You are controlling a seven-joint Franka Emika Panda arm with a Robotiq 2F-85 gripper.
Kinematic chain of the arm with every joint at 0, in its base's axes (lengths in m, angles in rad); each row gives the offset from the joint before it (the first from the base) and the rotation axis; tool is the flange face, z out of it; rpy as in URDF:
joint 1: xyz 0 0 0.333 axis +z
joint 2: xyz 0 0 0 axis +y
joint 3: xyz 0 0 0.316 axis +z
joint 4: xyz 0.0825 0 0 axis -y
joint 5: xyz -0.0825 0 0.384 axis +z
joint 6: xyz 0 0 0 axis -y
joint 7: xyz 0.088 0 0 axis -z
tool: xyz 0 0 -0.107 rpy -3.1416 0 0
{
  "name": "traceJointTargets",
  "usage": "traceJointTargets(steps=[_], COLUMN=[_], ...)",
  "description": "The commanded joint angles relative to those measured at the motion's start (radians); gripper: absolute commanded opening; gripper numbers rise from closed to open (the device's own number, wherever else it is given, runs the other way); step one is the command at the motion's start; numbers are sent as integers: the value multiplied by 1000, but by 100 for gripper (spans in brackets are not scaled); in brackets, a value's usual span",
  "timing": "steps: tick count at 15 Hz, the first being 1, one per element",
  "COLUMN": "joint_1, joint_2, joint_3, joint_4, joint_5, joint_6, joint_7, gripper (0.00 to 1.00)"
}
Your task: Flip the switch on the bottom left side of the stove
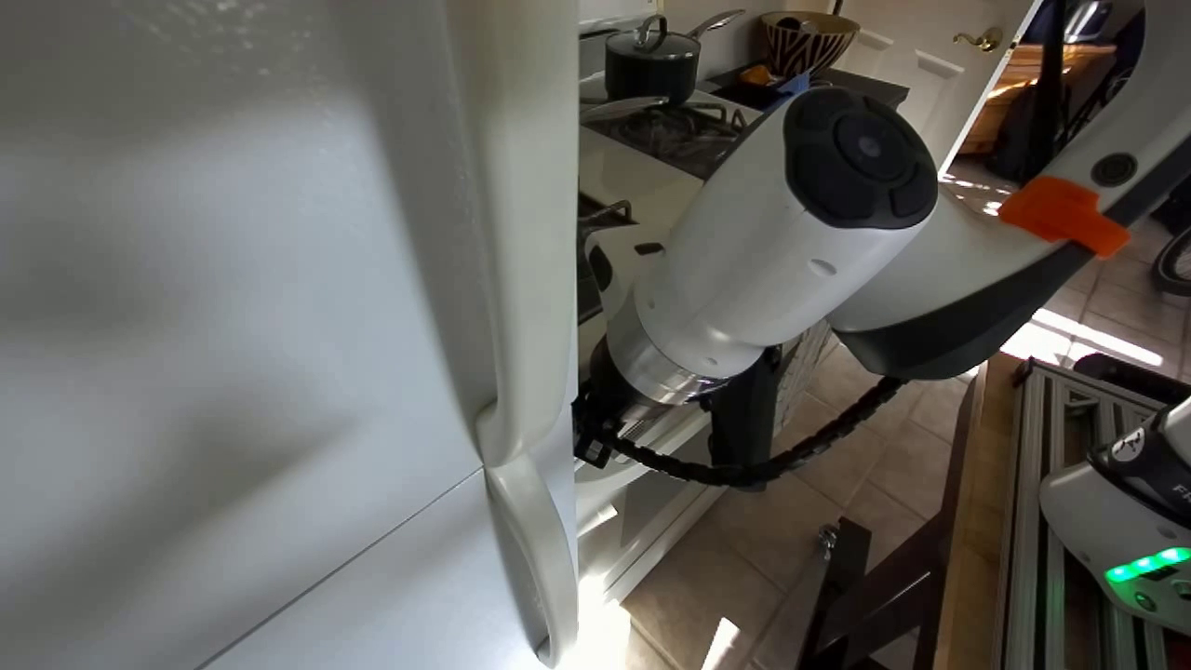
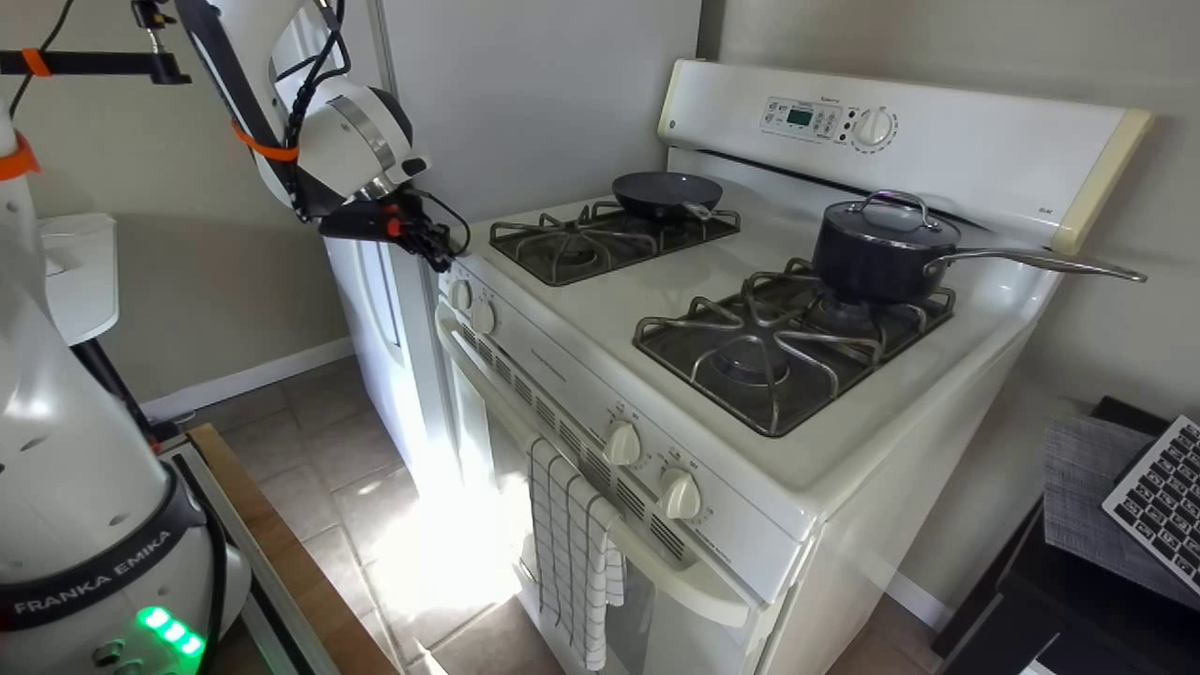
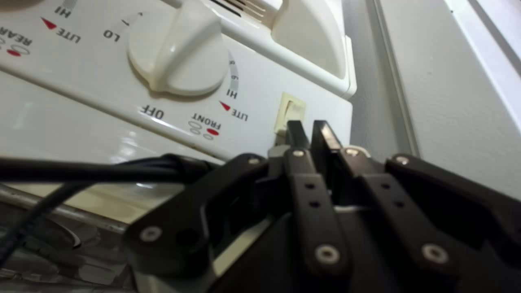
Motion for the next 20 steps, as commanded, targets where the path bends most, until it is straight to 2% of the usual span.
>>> traceJointTargets(steps=[1, 8, 20], joint_1=[2, -11, -33], joint_2=[-39, -72, -243], joint_3=[2, 10, 9], joint_4=[-25, -58, -179], joint_5=[35, 128, 214], joint_6=[-17, -59, 32], joint_7=[68, 39, 2], gripper=[42, 43, 43])
